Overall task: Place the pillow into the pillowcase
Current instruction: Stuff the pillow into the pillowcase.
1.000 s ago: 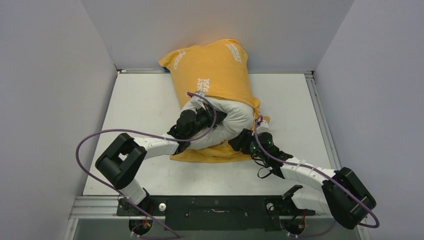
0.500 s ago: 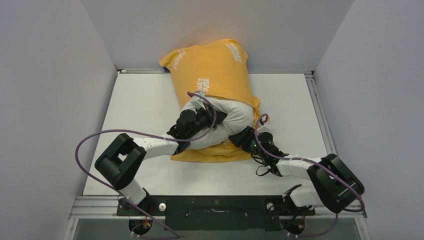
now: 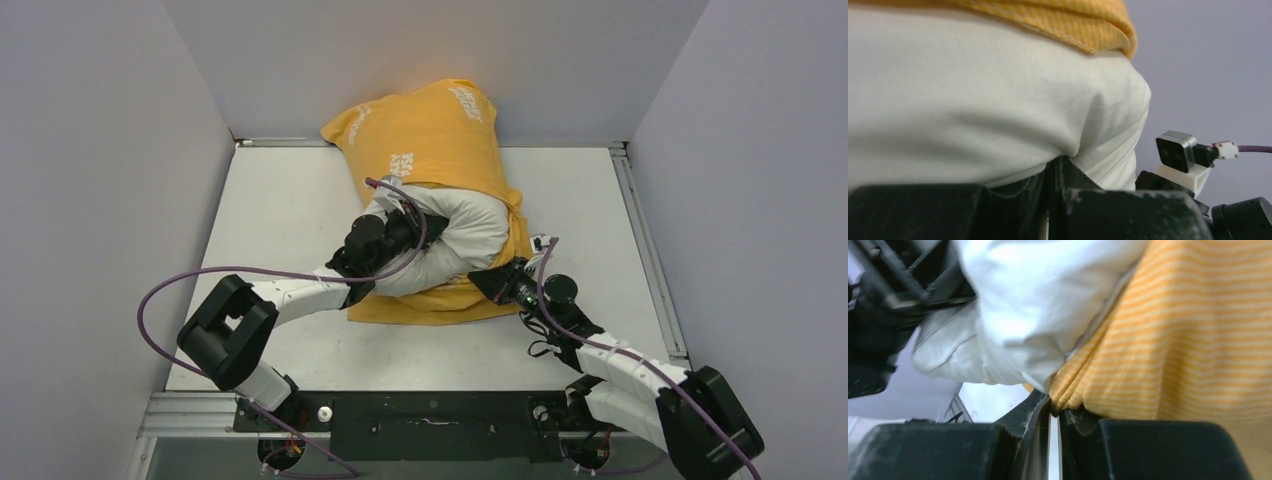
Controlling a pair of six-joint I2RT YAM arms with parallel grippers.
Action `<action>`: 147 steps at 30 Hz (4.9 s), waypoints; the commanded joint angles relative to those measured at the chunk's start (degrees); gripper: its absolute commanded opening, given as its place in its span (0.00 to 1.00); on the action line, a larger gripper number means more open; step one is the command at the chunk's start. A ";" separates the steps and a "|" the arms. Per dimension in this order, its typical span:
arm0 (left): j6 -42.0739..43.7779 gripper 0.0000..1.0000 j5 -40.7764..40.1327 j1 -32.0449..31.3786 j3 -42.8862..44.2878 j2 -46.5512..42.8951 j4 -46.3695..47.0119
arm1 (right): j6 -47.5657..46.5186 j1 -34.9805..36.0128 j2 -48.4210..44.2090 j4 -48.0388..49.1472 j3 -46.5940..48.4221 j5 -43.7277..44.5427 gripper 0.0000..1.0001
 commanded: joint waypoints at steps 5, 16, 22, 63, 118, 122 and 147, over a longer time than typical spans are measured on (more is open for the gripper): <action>4.42 0.03 -5.19 1.83 5.81 3.37 -6.32 | -1.70 -0.83 -10.01 5.60 7.92 -19.41 0.05; 22.69 0.58 -16.86 -5.40 13.36 -4.51 -37.09 | -3.03 -0.91 -9.67 2.04 14.72 -23.71 0.05; 22.82 0.64 -22.22 -10.00 18.59 -16.72 -70.34 | -4.92 -0.92 -8.92 -3.88 16.90 -21.79 0.05; 17.76 0.00 -8.59 2.67 9.15 -26.19 -69.83 | -4.96 14.80 -3.14 -10.41 10.29 -1.04 0.42; 17.06 0.00 -5.53 4.72 13.62 -24.13 -69.94 | 6.17 9.04 -11.54 -7.67 2.93 3.27 0.32; 16.76 0.00 -5.44 4.72 13.35 -24.60 -69.98 | 8.93 9.12 -4.65 -2.01 2.67 5.54 0.32; 16.87 0.00 -5.75 4.81 12.05 -25.81 -69.93 | 0.24 20.62 -22.61 -32.29 12.88 16.63 0.39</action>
